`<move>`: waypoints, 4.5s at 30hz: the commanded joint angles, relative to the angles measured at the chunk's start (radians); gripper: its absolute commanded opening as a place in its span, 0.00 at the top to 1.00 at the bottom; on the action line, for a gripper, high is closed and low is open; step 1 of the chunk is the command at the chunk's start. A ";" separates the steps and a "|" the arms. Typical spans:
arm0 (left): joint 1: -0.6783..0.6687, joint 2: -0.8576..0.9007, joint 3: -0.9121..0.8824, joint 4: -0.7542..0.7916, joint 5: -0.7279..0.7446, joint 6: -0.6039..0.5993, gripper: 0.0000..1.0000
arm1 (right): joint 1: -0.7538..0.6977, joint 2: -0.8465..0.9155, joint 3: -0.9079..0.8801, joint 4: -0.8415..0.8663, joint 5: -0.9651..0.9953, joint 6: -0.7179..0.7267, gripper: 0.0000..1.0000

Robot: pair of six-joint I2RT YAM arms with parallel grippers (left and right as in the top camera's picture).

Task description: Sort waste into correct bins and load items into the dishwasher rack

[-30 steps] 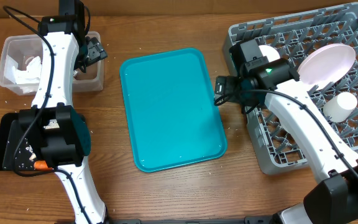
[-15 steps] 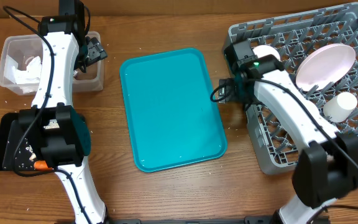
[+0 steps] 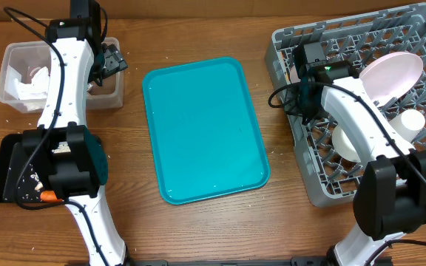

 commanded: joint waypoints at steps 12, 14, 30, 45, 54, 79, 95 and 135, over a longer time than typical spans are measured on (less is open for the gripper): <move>0.002 -0.006 0.021 0.000 0.004 -0.024 0.00 | -0.002 0.002 -0.058 0.079 -0.053 -0.032 0.75; 0.002 -0.006 0.021 0.000 0.004 -0.024 0.00 | -0.005 0.002 -0.058 0.093 -0.053 -0.032 0.76; 0.002 -0.006 0.021 0.000 0.004 -0.024 0.00 | -0.043 0.002 -0.058 0.142 -0.049 -0.032 0.77; 0.002 -0.006 0.021 0.000 0.004 -0.024 0.00 | -0.086 0.002 -0.057 0.238 -0.050 -0.025 0.78; 0.002 -0.006 0.021 0.000 0.004 -0.024 0.00 | -0.111 0.002 -0.057 0.301 -0.050 -0.024 0.79; 0.002 -0.006 0.021 0.000 0.004 -0.024 0.00 | -0.042 0.002 0.393 -0.109 -0.340 -0.167 0.27; 0.002 -0.006 0.021 0.000 0.004 -0.024 0.00 | 0.143 0.157 0.151 0.137 -0.247 -0.263 0.33; 0.002 -0.006 0.021 0.000 0.004 -0.024 0.00 | 0.182 0.381 0.151 0.174 -0.090 0.095 0.88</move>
